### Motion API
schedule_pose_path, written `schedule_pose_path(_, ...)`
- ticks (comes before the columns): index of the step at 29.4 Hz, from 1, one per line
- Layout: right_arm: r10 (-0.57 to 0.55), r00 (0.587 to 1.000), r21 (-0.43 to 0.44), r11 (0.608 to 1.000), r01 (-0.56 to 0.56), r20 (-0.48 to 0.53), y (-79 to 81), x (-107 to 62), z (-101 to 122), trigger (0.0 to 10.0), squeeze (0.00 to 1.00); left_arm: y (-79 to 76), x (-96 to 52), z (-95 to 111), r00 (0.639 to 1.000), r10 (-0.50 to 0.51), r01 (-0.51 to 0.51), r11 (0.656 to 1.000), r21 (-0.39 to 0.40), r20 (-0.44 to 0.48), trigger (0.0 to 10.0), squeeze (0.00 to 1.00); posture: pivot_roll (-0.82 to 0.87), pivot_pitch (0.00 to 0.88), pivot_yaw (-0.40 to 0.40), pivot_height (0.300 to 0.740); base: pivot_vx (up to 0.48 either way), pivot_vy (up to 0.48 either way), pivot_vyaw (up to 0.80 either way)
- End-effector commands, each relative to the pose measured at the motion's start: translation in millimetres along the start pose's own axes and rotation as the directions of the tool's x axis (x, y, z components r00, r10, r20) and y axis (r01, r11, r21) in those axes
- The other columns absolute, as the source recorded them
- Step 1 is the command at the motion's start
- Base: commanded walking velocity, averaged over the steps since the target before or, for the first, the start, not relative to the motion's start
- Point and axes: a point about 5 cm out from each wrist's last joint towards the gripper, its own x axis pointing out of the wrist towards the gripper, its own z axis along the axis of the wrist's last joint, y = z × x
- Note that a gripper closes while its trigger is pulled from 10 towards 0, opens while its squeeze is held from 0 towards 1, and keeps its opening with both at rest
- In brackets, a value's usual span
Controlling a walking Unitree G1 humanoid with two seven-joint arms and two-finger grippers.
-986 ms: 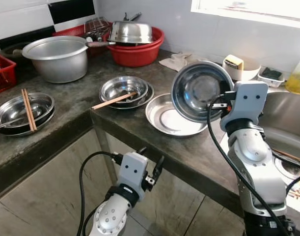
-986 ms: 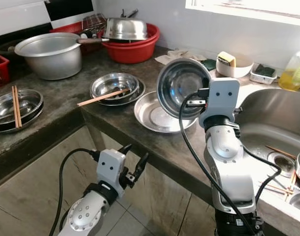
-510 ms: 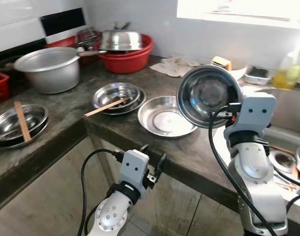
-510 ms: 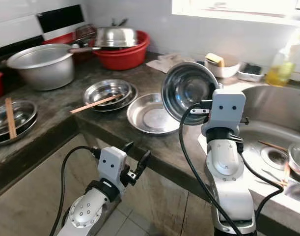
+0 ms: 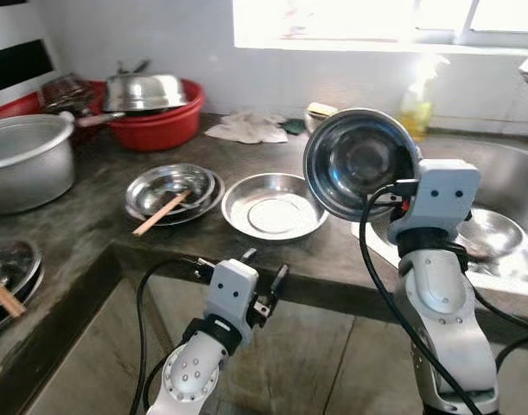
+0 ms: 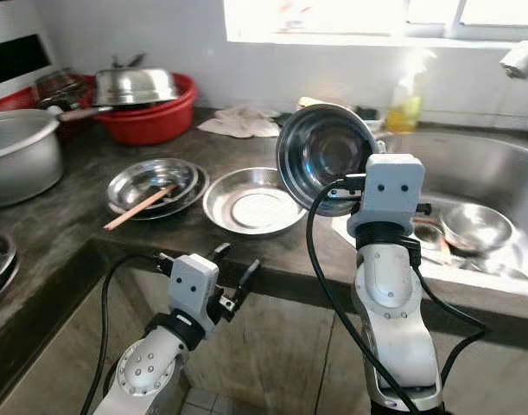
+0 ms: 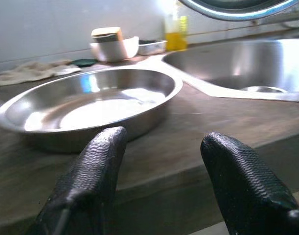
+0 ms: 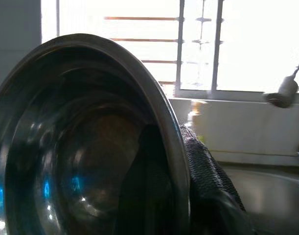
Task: Kitchen organization
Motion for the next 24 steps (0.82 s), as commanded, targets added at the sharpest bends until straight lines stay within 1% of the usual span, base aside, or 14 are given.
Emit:
schedule_pose_path(1, -0.019, 0.999, -0.01, 1.0, 0.019, 0.04, -4.3, 2.2, 7.2, 10.0, 0.0, -1.2, 3.1, 0.6, 1.0, 0.002, -0.002, 1.0, -0.013, 0.004, 10.0, 0.0, -0.05, 0.024, 0.021, 0.74, 0.0, 0.0, -0.79)
schedule_pose_path(3, -0.019, 0.999, -0.014, 1.0, 0.02, 0.044, -4.1, 2.9, 7.3, 10.0, 0.0, -0.1, 3.6, 0.8, 1.0, 0.008, -0.008, 1.0, -0.012, 0.004, 10.0, 0.0, -0.05, 0.024, 0.021, 0.74, 0.0, 0.0, -0.7)
schedule_pose_path(10, -0.009, 0.998, -0.006, 1.0, 0.009, 0.058, -2.0, 6.4, 9.5, 10.0, 0.0, -0.4, 2.4, 1.9, 1.0, 0.003, -0.003, 1.0, 0.005, 0.015, 10.0, 0.0, -0.05, 0.024, 0.017, 0.74, 0.0, 0.0, 0.0)
schedule_pose_path(11, -0.005, 0.998, -0.008, 1.0, 0.005, 0.064, -1.7, 7.9, 10.7, 10.0, 0.0, 0.6, 2.5, 2.9, 1.0, 0.01, -0.011, 1.0, 0.021, 0.022, 10.0, 0.0, -0.05, 0.024, 0.017, 0.74, 0.0, -0.36, 0.0)
schedule_pose_path(15, -0.003, 0.997, -0.01, 1.0, 0.004, 0.079, -2.9, 11.7, 13.7, 10.0, 0.0, 0.9, 2.9, 2.8, 1.0, 0.01, -0.01, 1.0, 0.027, 0.021, 10.0, 0.0, -0.05, 0.023, 0.016, 0.74, 0.0, -0.43, 0.0)
schedule_pose_path(19, -0.011, 0.994, -0.019, 1.0, 0.014, 0.105, -8.2, 20.4, 19.5, 10.0, 0.0, 0.3, 3.2, 1.9, 1.0, 0.001, -0.001, 1.0, 0.029, 0.019, 10.0, 0.0, -0.05, 0.023, 0.017, 0.74, 0.0, -0.456, 0.0)
schedule_pose_path(24, -0.015, 0.994, -0.02, 1.0, 0.018, 0.11, -10.5, 23.2, 20.9, 10.0, 0.0, -0.3, 2.6, 0.4, 1.0, 0.0, 0.0, 1.0, 0.029, 0.015, 10.0, 0.0, -0.05, 0.022, 0.018, 0.74, 0.0, -0.458, 0.0)
